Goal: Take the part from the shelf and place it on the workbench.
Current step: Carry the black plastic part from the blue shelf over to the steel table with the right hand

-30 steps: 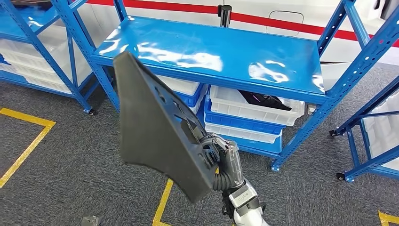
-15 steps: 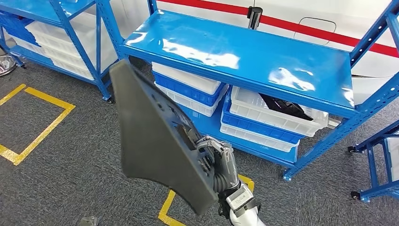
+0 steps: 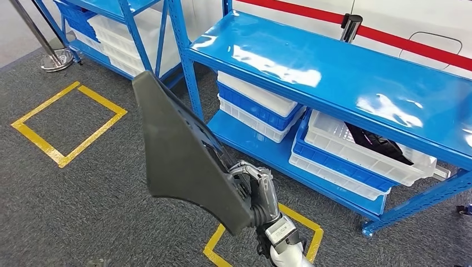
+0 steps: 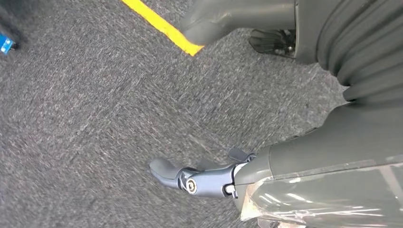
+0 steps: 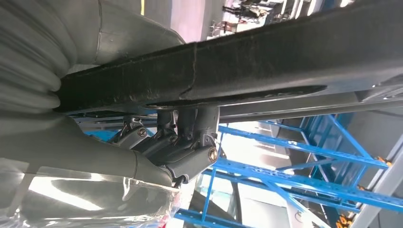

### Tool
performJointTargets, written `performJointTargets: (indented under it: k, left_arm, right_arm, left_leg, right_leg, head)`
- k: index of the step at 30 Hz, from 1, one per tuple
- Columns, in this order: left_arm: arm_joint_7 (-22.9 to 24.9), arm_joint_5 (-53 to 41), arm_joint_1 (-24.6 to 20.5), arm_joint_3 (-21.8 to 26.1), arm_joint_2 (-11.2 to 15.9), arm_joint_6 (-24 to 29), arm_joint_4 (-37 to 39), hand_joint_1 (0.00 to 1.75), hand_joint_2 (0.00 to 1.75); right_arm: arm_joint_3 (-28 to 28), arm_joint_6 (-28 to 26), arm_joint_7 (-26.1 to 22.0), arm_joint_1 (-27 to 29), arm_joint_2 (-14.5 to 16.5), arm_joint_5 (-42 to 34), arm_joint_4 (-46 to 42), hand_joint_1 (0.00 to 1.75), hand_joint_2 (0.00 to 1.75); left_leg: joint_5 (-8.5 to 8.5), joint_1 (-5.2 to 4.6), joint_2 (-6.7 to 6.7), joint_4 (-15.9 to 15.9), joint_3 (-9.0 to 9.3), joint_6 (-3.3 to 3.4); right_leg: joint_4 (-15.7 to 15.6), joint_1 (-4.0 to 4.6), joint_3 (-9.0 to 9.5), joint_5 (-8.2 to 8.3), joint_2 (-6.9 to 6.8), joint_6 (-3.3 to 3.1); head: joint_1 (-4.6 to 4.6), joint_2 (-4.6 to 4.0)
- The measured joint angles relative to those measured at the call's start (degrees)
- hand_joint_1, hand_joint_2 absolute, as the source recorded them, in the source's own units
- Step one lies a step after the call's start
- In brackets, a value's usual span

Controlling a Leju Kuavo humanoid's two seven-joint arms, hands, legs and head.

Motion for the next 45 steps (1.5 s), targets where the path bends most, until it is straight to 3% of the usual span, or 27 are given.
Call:
performJointTargets:
  k: [1, 3, 5, 6, 8, 9, 11, 12, 14, 16, 18, 20, 22, 23, 24, 26, 27, 29, 31, 32, 34, 36, 38, 40, 42, 44, 45]
  left_arm:
    - [0.0, 0.2, 0.6, 0.4, 0.0, 0.0, -0.5, 0.00, 1.75]
    - [0.0, 0.5, 1.5, 1.0, -0.1, 0.0, -1.4, 0.00, 1.75]
    - [0.0, 0.6, 2.1, 1.5, -0.2, 0.2, -2.3, 0.00, 1.75]
    - [0.0, 0.6, 2.3, 1.7, -0.2, 0.3, -2.6, 0.00, 1.75]
    - [0.0, 0.6, 3.0, 2.0, -0.3, 0.4, -3.1, 0.00, 1.75]
    - [0.0, 0.6, 3.3, 2.2, -0.3, 0.5, -3.4, 0.00, 1.75]
    - [0.0, 0.6, 3.6, 2.6, -0.4, 0.7, -3.9, 0.00, 1.75]
    - [0.0, 0.5, 3.6, 2.7, -0.4, 0.8, -4.2, 0.00, 1.75]
    - [0.0, 0.2, 3.6, 2.8, -0.5, 0.9, -4.8, 0.00, 1.75]
    - [0.0, 0.0, 3.9, 2.9, -0.6, 1.0, -5.1, 0.00, 1.75]
    - [0.0, -0.1, 4.2, 2.9, -0.6, 1.1, -5.3, 0.00, 1.75]
    - [0.0, -0.4, 4.3, 3.0, -0.7, 1.5, -5.4, 0.00, 1.75]
    - [0.0, -0.6, 4.3, 3.0, -0.7, 1.8, -5.5, 0.00, 1.75]
    - [0.0, -0.6, 4.5, 3.0, -0.7, 2.0, -5.5, 0.00, 1.75]
    - [0.0, -0.6, 4.6, 3.0, -0.8, 2.1, -5.5, 0.00, 1.75]
    - [0.0, -0.4, 4.7, 3.1, -0.9, 2.3, -5.5, 0.00, 1.75]
    - [0.0, -0.2, 4.7, 3.2, -1.0, 2.2, -5.5, 0.00, 1.75]
    - [0.0, 0.3, 4.7, 3.5, -1.0, 2.0, -5.5, 0.00, 1.75]
    - [0.0, 0.6, 5.0, 4.0, -1.0, 1.6, -5.6, 0.00, 1.75]
    - [0.0, 0.7, 5.2, 4.3, -1.1, 1.4, -5.6, 0.00, 1.75]
    - [0.0, 0.8, 5.3, 4.7, -1.2, 1.2, -5.6, 0.00, 1.75]
    - [0.0, 0.7, 5.1, 5.0, -1.2, 1.2, -5.6, 0.00, 1.75]
    - [0.0, 0.6, 5.2, 5.4, -1.3, 1.4, -5.6, 0.00, 1.75]
    - [0.0, 0.6, 5.4, 5.7, -1.3, 1.4, -5.6, 0.00, 1.75]
    - [0.0, 0.5, 5.5, 5.9, -1.3, 1.4, -5.8, 0.00, 1.75]
    - [0.0, 0.4, 5.4, 6.1, -1.3, 1.2, -6.2, 0.00, 1.75]
    - [0.0, 0.3, 5.5, 6.3, -1.3, 1.1, -6.4, 0.00, 1.75]
  right_arm:
    - [0.4, 0.0, 0.0, -0.3, 0.1, -0.2, 0.1, 1.75, 1.75]
    - [1.1, 0.0, 0.0, -0.7, 0.2, -0.6, 0.1, 1.75, 1.75]
    - [1.5, 0.0, 0.0, -0.6, 0.1, -1.0, 0.2, 1.75, 1.75]
    - [1.7, 0.0, 0.0, -0.4, 0.0, -1.2, 0.2, 1.75, 1.75]
    - [2.0, 0.0, 0.0, -0.2, -0.2, -1.5, 0.4, 1.75, 1.75]
    - [2.0, 0.0, 0.0, -0.2, -0.3, -1.6, 0.4, 1.75, 1.75]
    - [2.1, 0.0, 0.0, -0.2, -0.4, -1.8, 0.4, 1.75, 1.75]
    - [2.1, 0.0, 0.0, -0.2, -0.4, -2.0, 0.4, 1.75, 1.75]
    - [2.2, 0.0, 0.0, -0.2, -0.6, -2.3, 0.4, 1.75, 1.75]
    - [2.2, 0.0, 0.0, -0.1, -0.8, -2.7, 0.4, 1.75, 1.75]
    - [2.2, -0.3, 0.0, 0.2, -1.1, -3.1, 0.2, 1.75, 1.75]
    - [2.2, -0.9, -0.1, 1.0, -1.7, -3.4, 0.0, 1.75, 1.75]
    - [2.3, -1.5, -0.1, 2.3, -2.4, -3.7, -0.1, 1.75, 1.75]
    - [2.3, -1.7, -0.1, 3.0, -2.7, -3.9, -0.1, 1.75, 1.75]
    - [2.3, -1.8, -0.1, 3.4, -2.9, -4.1, -0.1, 1.75, 1.75]
    - [2.3, -1.9, -0.1, 3.8, -3.1, -4.5, -0.1, 1.75, 1.75]
    - [2.3, -1.9, -0.1, 3.9, -3.1, -4.7, -0.1, 1.75, 1.75]
    - [2.3, -1.6, -0.1, 4.2, -3.1, -4.8, -0.1, 1.75, 1.75]
    - [2.2, -1.1, -0.1, 4.5, -2.9, -4.6, -0.4, 1.75, 1.75]
    - [2.2, -0.7, -0.1, 4.6, -2.8, -4.3, -0.7, 1.75, 1.75]
    - [2.1, 0.1, -0.1, 4.9, -2.4, -3.4, -1.3, 1.75, 1.75]
    - [2.0, 0.8, -0.1, 5.4, -2.2, -2.3, -1.6, 1.75, 1.75]
    - [2.0, 1.2, -0.1, 5.8, -2.2, -1.3, -1.8, 1.75, 1.75]
    - [1.9, 1.3, -0.1, 6.0, -2.2, -0.7, -2.0, 1.75, 1.75]
    - [1.8, 1.5, -0.1, 6.1, -2.1, -0.5, -2.2, 1.75, 1.75]
    - [1.7, 1.8, -0.1, 6.0, -2.1, -0.3, -2.4, 1.75, 1.75]
    - [1.6, 2.0, -0.1, 6.0, -2.2, -0.3, -2.6, 1.75, 1.75]
  left_leg:
    - [-0.10, 0.13, 0.13, 0.2, -0.17, -0.29]
    - [-1.80, 0.23, 2.25, 2.7, -1.35, -0.94]
    - [-5.32, 0.50, 5.01, 9.2, -4.38, -1.64]
    - [-6.77, 0.74, 5.64, 12.6, -6.08, -1.97]
    - [-7.11, 1.21, 6.27, 15.3, -7.34, -2.46]
    - [-5.87, 1.44, 6.62, 13.4, -6.32, -2.63]
    - [-2.87, 1.65, 8.46, 6.2, -2.29, -2.84]
    - [-1.89, 1.57, 9.35, 3.2, -0.57, -2.70]
    - [-1.50, 1.07, 10.04, 0.5, 0.77, -1.99]
    - [-1.25, 0.84, 8.73, 0.2, 0.81, -0.92]
    - [-0.86, 0.85, 7.64, -0.4, 1.19, 0.03]
    - [-0.68, 0.80, 6.45, -0.6, 1.34, 0.69]
    - [-0.67, 0.71, 4.91, -0.5, 1.29, 0.96]
    - [-0.68, 0.68, 4.12, -0.5, 1.28, 0.97]
    - [-0.68, 0.67, 3.37, -0.5, 1.31, 0.96]
    - [-0.68, 0.65, 1.96, -0.4, 1.35, 0.85]
    - [-0.76, 0.52, 1.31, -0.2, 1.29, 0.66]
    - [-0.82, 0.39, 0.27, 0.0, 1.01, 0.08]
    - [-0.78, 0.61, -0.43, 0.1, 0.69, -0.57]
    - [-1.06, 0.72, 0.16, 0.5, 0.43, -0.87]
    - [-3.18, 0.78, 2.93, 3.8, -1.13, -1.40]
    - [-6.68, 0.88, 5.47, 10.7, -4.46, -1.88]
    - [-8.12, 1.15, 6.16, 15.6, -6.92, -2.23]
    - [-5.85, 1.37, 6.81, 12.6, -5.37, -2.35]
    - [-2.84, 1.27, 8.92, 5.1, -1.19, -2.22]
    - [-1.92, 0.88, 10.19, 1.1, 1.03, -1.66]
    - [-2.08, 0.61, 9.95, 0.7, 1.09, -1.27]
  right_leg:
    - [-0.2, -0.12, 0.07, 0.19, -0.40, -0.36]
    - [-0.6, -0.38, 0.34, 0.48, -1.46, -1.11]
    - [-0.8, -0.23, 0.48, 0.45, -2.84, -1.60]
    - [-0.8, -0.11, 0.49, 0.39, -3.60, -1.78]
    - [-0.7, -0.02, 0.48, 0.29, -4.94, -1.85]
    - [-0.7, -0.03, 0.50, 0.23, -5.49, -1.81]
    - [-0.7, 0.13, 0.59, 0.02, -6.51, -1.54]
    - [-0.6, 0.33, 0.65, -0.15, -6.99, -1.26]
    - [-0.6, 0.63, 0.81, -0.42, -7.99, -0.58]
    - [-0.6, 0.54, 0.93, -0.65, -8.76, 0.12]
    - [1.5, 0.37, 0.27, -1.93, -7.12, 0.49]
    - [7.7, 0.12, -2.52, -4.77, -4.43, 0.13]
    - [14.5, 0.00, -6.11, -7.12, -3.43, -0.07]
    - [15.7, -0.03, -6.93, -7.19, -3.22, 0.15]
    - [14.7, -0.06, -6.66, -6.34, -3.00, 0.55]
    - [7.5, -0.30, -3.54, -3.05, -1.44, 1.44]
    - [3.9, -0.42, -1.93, -1.60, -0.46, 1.52]
    - [0.3, -0.50, -0.24, -0.22, 0.72, 1.07]
    - [0.1, -0.44, -0.05, 0.08, -0.19, 0.20]
    - [-0.1, -0.47, 0.03, 0.22, -0.65, -0.20]
    - [-0.4, -0.66, 0.20, 0.42, -1.75, -1.09]
    - [-0.4, -0.37, 0.25, 0.31, -3.07, -1.71]
    - [-0.4, -0.18, 0.24, 0.18, -4.44, -1.92]
    - [-0.3, -0.14, 0.31, 0.02, -5.62, -1.89]
    - [-0.3, 0.10, 0.54, -0.27, -6.61, -1.57]
    - [-0.3, 0.52, 0.78, -0.61, -7.48, -1.02]
    - [-0.3, 0.65, 0.90, -0.72, -7.94, -0.73]
  head:
    - [-0.03, 0.00]
    - [-0.28, 0.00]
    - [-0.57, 0.00]
    - [-0.60, 0.00]
    - [-0.61, 0.00]
    - [-0.62, 0.00]
    - [-0.64, 0.00]
    - [-0.61, 0.00]
    - [-0.41, 0.00]
    - [-0.22, 0.00]
    - [-0.17, 0.00]
    - [0.01, 0.00]
    - [0.16, 0.00]
    - [0.19, 0.00]
    - [0.20, 0.00]
    - [0.22, 0.00]
    - [0.21, 0.00]
    - [0.17, 0.00]
    - [0.12, 0.00]
    - [0.10, 0.00]
    - [-0.15, 0.00]
    - [-0.37, 0.00]
    - [-0.36, 0.00]
    - [-0.38, 0.00]
    - [-0.41, 0.00]
    - [-0.19, 0.00]
    - [-0.07, 0.00]
